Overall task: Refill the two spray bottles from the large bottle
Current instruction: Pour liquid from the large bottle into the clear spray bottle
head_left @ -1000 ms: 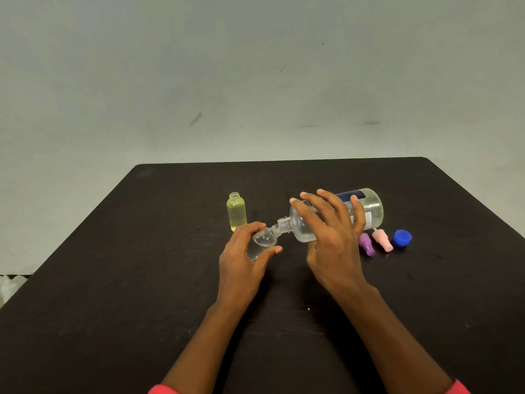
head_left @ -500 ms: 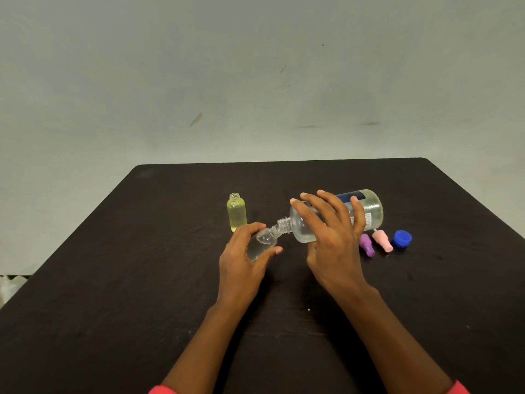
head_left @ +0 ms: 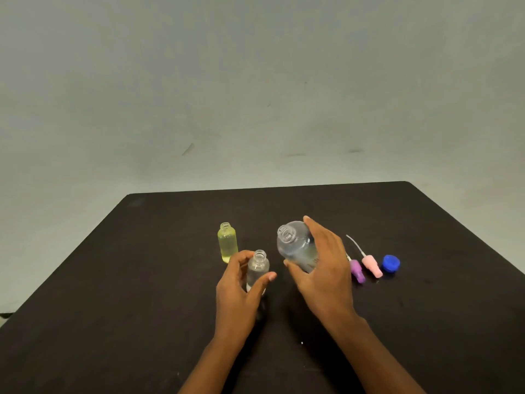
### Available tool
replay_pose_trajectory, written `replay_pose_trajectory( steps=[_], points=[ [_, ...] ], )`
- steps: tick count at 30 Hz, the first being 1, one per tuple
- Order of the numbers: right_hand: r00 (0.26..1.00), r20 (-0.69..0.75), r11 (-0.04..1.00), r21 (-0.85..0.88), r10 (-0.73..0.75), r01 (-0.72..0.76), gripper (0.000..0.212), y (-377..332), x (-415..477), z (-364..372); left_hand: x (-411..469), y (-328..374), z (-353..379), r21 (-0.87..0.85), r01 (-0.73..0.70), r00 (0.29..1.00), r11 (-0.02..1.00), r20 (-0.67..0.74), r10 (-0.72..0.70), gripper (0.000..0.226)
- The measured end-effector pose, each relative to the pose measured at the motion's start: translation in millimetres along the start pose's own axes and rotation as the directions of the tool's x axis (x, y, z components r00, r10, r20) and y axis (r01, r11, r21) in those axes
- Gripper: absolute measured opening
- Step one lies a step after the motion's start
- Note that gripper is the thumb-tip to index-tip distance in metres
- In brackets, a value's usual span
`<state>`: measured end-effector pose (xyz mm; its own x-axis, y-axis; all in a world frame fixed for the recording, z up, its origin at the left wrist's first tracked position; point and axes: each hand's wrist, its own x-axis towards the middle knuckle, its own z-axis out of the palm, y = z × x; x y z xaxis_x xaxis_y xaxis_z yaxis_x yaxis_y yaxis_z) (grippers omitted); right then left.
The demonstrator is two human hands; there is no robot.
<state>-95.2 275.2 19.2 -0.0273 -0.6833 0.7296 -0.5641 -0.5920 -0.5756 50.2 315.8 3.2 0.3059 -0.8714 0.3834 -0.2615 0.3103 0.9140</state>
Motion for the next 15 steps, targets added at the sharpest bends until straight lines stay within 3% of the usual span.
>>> replay_pose_trajectory(
  steps=[5, 15],
  points=[
    [0.981, -0.01, 0.978, 0.078, 0.195, -0.193, 0.089, -2.0, 3.0, -3.7, 0.1, -2.4, 0.5, -0.01, 0.018, 1.0, 1.0, -0.003, -0.018, 0.039],
    [0.921, 0.119, 0.906, 0.171, 0.371, -0.387, 0.095, -1.4, 6.7, -5.5, 1.4, -6.0, -0.1, -0.028, 0.056, 0.998, 0.998, -0.011, -0.056, 0.036]
  ],
)
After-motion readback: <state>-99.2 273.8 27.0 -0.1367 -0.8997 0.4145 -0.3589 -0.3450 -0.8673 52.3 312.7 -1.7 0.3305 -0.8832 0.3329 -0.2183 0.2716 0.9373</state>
